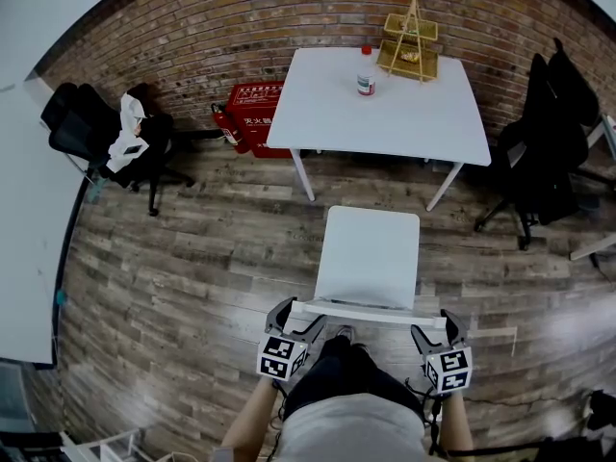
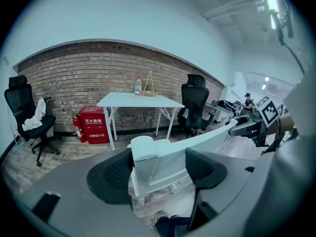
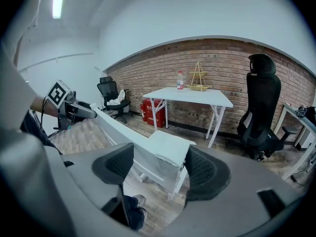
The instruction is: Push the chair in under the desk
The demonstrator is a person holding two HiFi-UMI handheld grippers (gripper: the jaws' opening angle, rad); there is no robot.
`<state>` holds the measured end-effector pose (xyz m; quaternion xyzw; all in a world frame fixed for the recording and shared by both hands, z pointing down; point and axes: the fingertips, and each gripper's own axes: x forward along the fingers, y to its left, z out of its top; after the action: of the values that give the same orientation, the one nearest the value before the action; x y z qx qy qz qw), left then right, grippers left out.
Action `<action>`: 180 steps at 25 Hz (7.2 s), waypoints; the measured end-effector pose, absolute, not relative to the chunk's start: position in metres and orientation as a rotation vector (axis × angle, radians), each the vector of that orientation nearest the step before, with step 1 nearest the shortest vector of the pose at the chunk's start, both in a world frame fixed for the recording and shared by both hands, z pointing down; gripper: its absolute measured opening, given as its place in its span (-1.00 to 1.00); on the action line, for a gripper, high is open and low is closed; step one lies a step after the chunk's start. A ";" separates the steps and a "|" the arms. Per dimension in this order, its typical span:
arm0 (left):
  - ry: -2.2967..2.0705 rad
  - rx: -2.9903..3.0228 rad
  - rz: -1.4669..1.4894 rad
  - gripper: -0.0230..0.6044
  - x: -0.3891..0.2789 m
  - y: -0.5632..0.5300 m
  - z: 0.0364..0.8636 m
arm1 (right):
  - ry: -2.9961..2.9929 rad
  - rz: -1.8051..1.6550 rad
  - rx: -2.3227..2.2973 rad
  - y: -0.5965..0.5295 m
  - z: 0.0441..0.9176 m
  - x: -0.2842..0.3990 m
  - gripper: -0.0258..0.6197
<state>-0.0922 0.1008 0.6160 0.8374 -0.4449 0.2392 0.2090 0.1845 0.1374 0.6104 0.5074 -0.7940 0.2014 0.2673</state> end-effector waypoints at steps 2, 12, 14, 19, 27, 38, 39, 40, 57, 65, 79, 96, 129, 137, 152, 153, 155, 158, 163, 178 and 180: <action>-1.239 2.330 0.663 0.14 -0.091 0.096 0.616 | -2.135 0.548 1.365 0.133 0.609 0.185 0.11; -1.236 2.333 0.660 0.14 -0.088 0.073 0.617 | -2.139 0.545 1.386 0.111 0.612 0.189 0.11; -1.236 2.333 0.658 0.14 -0.088 0.068 0.616 | -2.138 0.549 1.380 0.105 0.611 0.188 0.11; -1.232 2.338 0.655 0.14 -0.087 0.053 0.617 | -2.131 0.551 1.384 0.091 0.612 0.190 0.11; -1.220 2.353 0.654 0.14 -0.088 0.033 0.617 | -2.132 0.550 1.409 0.074 0.612 0.188 0.11; -1.222 2.372 0.633 0.14 -0.087 0.015 0.615 | -2.123 0.556 1.429 0.059 0.614 0.190 0.11; -1.222 2.376 0.630 0.14 -0.088 0.013 0.615 | -2.121 0.557 1.432 0.058 0.614 0.189 0.11; -1.221 2.379 0.629 0.14 -0.088 0.011 0.615 | -2.120 0.558 1.434 0.056 0.613 0.189 0.11; -1.216 2.371 0.641 0.14 -0.083 -0.016 0.616 | -2.110 0.572 1.434 0.030 0.614 0.192 0.11; -1.235 2.367 0.629 0.14 -0.073 -0.039 0.615 | -2.114 0.576 1.410 0.003 0.613 0.202 0.11; -1.258 2.346 0.630 0.14 -0.055 -0.080 0.615 | -2.134 0.555 1.389 -0.045 0.611 0.221 0.11; -1.251 2.342 0.630 0.14 -0.053 -0.117 0.618 | -2.120 0.571 1.384 -0.081 0.614 0.222 0.11; -1.216 2.386 0.624 0.14 -0.053 -0.198 0.619 | -2.099 0.609 1.374 -0.153 0.613 0.222 0.11; -1.215 2.380 0.634 0.14 -0.055 -0.212 0.621 | -2.099 0.605 1.382 -0.169 0.612 0.220 0.11; -1.224 2.364 0.633 0.14 -0.045 -0.240 0.615 | -2.109 0.595 1.373 -0.199 0.612 0.228 0.11; -1.224 2.359 0.637 0.14 -0.044 -0.242 0.615 | -2.112 0.593 1.372 -0.202 0.612 0.229 0.11; -1.225 2.352 0.641 0.14 -0.043 -0.245 0.614 | -2.118 0.588 1.370 -0.207 0.611 0.231 0.11; -1.232 2.352 0.635 0.14 -0.039 -0.252 0.615 | -2.120 0.583 1.360 -0.216 0.612 0.234 0.11; -1.243 2.340 0.636 0.14 -0.037 -0.266 0.615 | -2.123 0.579 1.357 -0.231 0.611 0.237 0.11; -1.269 2.324 0.627 0.14 -0.029 -0.293 0.614 | -2.128 0.577 1.313 -0.263 0.609 0.246 0.11; -1.272 2.316 0.631 0.14 -0.027 -0.297 0.614 | -2.130 0.573 1.319 -0.268 0.609 0.248 0.11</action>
<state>-0.0272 -0.2967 0.6140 0.8334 -0.4578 0.2270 0.2108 0.2481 -0.2678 0.6094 0.4923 -0.7953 0.2140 0.2818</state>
